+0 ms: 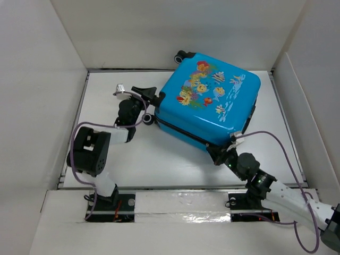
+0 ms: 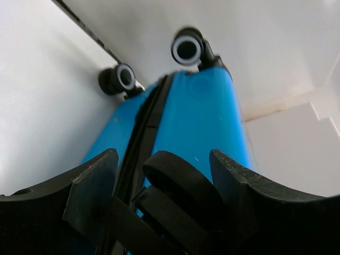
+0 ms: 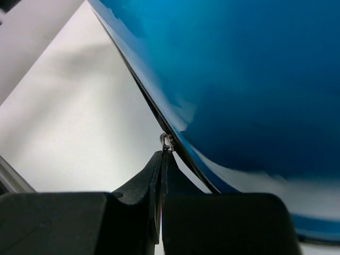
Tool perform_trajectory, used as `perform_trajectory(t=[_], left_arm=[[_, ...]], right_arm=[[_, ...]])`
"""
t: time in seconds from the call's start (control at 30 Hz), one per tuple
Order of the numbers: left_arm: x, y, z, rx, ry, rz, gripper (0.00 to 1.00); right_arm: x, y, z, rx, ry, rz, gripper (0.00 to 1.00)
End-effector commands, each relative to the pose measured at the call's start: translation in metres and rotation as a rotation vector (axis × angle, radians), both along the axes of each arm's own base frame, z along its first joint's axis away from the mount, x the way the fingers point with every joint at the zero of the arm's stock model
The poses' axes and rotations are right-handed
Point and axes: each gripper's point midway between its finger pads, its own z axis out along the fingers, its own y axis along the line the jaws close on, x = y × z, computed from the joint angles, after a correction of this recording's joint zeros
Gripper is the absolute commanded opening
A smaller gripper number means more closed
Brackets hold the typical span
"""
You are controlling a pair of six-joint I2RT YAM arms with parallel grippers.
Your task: Pack the luggage
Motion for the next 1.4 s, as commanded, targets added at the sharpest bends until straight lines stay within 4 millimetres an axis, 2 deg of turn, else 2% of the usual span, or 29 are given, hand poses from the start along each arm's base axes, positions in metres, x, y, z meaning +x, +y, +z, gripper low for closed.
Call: perform_trajectory(t=[0.0,0.07,0.13,0.2,0.23,0.3,0.37,0.43,0.5,0.53,0.6,0.67,0.73,0.77,0.8,0.83,0.87,0.9,0.93,0.97,1.0,1.07,1.1,1.13,1.2,1.23,1.27,1.33,1.37], left_arm=[[-0.089,-0.081,0.036,0.029,-0.182,-0.301,0.0],[-0.131,-0.101,0.03,0.03,-0.182,-0.376,0.0],[-0.161,-0.109,0.029,0.036,-0.185,-0.417,0.0],[-0.19,-0.124,0.026,0.041,-0.174,-0.477,0.0],[-0.205,-0.123,0.031,0.034,-0.183,-0.495,0.0],[-0.231,-0.132,0.033,0.026,-0.177,-0.542,0.0],[-0.247,-0.128,0.038,0.03,-0.167,-0.542,0.0],[-0.273,-0.131,0.055,0.01,-0.2,-0.584,0.0],[-0.285,-0.134,0.055,0.018,-0.181,-0.586,0.0],[-0.292,-0.138,0.063,0.011,-0.191,-0.597,0.0],[-0.31,-0.153,0.061,0.055,-0.196,-0.631,0.0],[-0.303,-0.161,0.066,0.121,-0.202,-0.603,0.0],[-0.288,-0.16,0.075,0.145,-0.222,-0.567,0.0],[-0.287,-0.162,0.086,0.123,-0.253,-0.582,0.0],[-0.28,-0.162,0.091,0.112,-0.263,-0.579,0.0],[-0.278,-0.172,0.102,0.1,-0.28,-0.592,0.0],[-0.275,-0.177,0.112,0.088,-0.302,-0.591,0.0],[-0.271,-0.184,0.117,0.086,-0.315,-0.588,0.0],[-0.263,-0.196,0.126,0.08,-0.342,-0.581,0.0],[-0.258,-0.202,0.13,0.074,-0.355,-0.57,0.0],[-0.255,-0.211,0.131,0.068,-0.352,-0.577,0.0],[-0.26,-0.235,0.142,0.052,-0.403,-0.641,0.0],[-0.263,-0.242,0.142,0.069,-0.411,-0.649,0.07],[-0.264,-0.247,0.147,0.082,-0.417,-0.643,0.3],[-0.255,-0.243,0.134,0.165,-0.396,-0.603,0.54],[-0.246,-0.231,0.133,0.189,-0.387,-0.562,0.68],[-0.224,-0.213,0.121,0.235,-0.339,-0.485,0.73],[-0.202,-0.18,0.114,0.236,-0.3,-0.407,0.79],[-0.175,-0.154,0.113,0.238,-0.288,-0.323,0.79]], right_arm=[[-0.009,0.015,0.037,0.136,-0.067,0.062,0.0],[-0.01,0.025,0.034,0.127,-0.057,0.084,0.0],[-0.015,0.041,0.046,0.144,-0.082,0.124,0.0],[-0.015,0.056,0.035,0.095,-0.064,0.151,0.0],[-0.018,0.067,0.048,0.101,-0.09,0.185,0.0],[-0.022,0.087,0.038,0.049,-0.073,0.244,0.0],[-0.032,0.105,0.047,0.067,-0.096,0.299,0.0],[-0.038,0.117,0.042,0.068,-0.094,0.333,0.0],[-0.045,0.124,0.028,0.051,-0.075,0.366,0.0],[-0.045,0.125,0.031,0.083,-0.08,0.366,0.0],[-0.045,0.118,0.013,0.076,-0.051,0.342,0.0],[-0.048,0.112,0.019,0.136,-0.065,0.335,0.0],[-0.051,0.096,-0.001,0.086,-0.024,0.314,0.0],[-0.052,0.087,0.015,0.122,-0.049,0.294,0.0],[-0.049,0.076,0.011,0.107,-0.037,0.254,0.0],[-0.048,0.061,-0.012,0.02,0.013,0.221,0.0],[-0.048,0.048,0.015,0.092,-0.032,0.197,0.0],[-0.045,0.037,0.018,0.086,-0.039,0.169,0.0],[-0.042,0.021,0.008,0.009,-0.026,0.135,0.0],[-0.039,0.01,0.016,0.011,-0.045,0.11,0.0],[-0.039,-0.007,0.039,0.057,-0.101,0.075,0.0],[-0.031,-0.04,0.04,-0.009,-0.086,-0.026,0.0],[-0.037,-0.036,0.05,0.022,-0.134,0.028,0.0],[-0.036,-0.036,0.051,0.026,-0.147,0.033,0.0],[-0.03,-0.039,0.039,-0.001,-0.104,0.018,0.0],[-0.03,-0.036,0.026,-0.034,-0.056,0.039,0.0],[-0.03,-0.034,0.022,-0.039,-0.042,0.045,0.0],[-0.029,-0.032,0.021,-0.04,-0.035,0.048,0.0],[-0.028,-0.034,0.024,-0.036,-0.045,0.039,0.0]])
